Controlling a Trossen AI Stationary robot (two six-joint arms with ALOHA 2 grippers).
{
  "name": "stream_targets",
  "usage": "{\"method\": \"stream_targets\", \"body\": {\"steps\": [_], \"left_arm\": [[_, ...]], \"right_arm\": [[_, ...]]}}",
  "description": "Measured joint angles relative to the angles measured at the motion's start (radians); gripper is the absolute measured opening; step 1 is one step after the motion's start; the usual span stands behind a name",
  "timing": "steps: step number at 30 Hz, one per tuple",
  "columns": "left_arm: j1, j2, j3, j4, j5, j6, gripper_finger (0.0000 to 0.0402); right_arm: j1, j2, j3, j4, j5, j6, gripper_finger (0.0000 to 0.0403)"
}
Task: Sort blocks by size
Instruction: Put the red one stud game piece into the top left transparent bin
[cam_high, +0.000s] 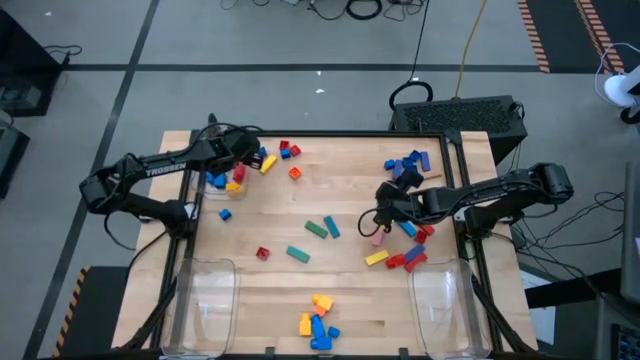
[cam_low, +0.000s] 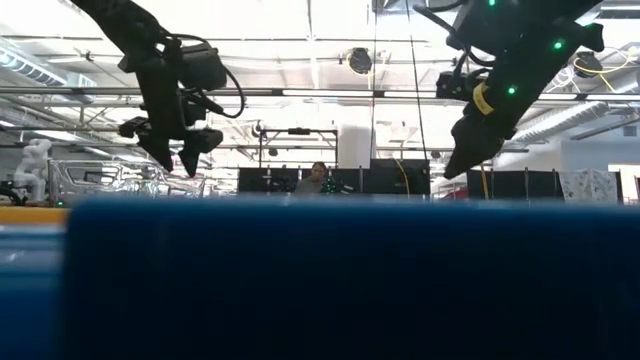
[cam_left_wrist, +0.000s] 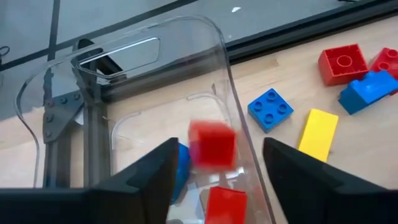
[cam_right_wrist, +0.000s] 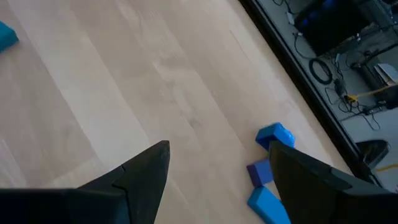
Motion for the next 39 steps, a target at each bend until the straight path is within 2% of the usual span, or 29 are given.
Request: {"method": "stream_targets", "body": {"steps": [3, 6, 12, 21, 25, 29, 34, 39], "left_arm": [[0.000, 0.000, 0.000, -0.004, 0.000, 0.013, 0.0286], [-0.014, -0.001, 0.000, -0.003, 0.018, 0.055, 0.0301], [-0.080, -0.002, 0.016, 0.051, 0.026, 0.157, 0.0304], [-0.223, -0.002, 0.060, 0.204, 0.027, 0.320, 0.0304], [-0.286, -0.002, 0.060, 0.283, 0.084, 0.368, 0.0304], [-0.345, -0.002, 0.060, 0.346, 0.132, 0.375, 0.0304], [-0.406, -0.002, 0.060, 0.414, 0.157, 0.374, 0.0304], [-0.449, 0.023, 0.060, 0.507, 0.202, 0.376, 0.0304]], "right_arm": [[0.000, 0.000, 0.000, -0.052, -0.064, 0.019, 0.0258], [0.000, 0.000, 0.000, -0.117, -0.172, 0.048, 0.0258], [0.000, 0.000, 0.000, -0.210, -0.389, 0.030, 0.0258], [0.017, 0.000, 0.000, -0.204, -0.649, -0.160, 0.0258], [0.040, 0.000, 0.000, -0.156, -0.757, -0.209, 0.0258], [0.068, 0.000, 0.000, -0.111, -0.808, -0.248, 0.0258], [0.095, 0.000, 0.001, -0.072, -0.810, -0.268, 0.0258], [0.090, 0.028, 0.089, -0.138, -0.798, -0.198, 0.0258]]}}
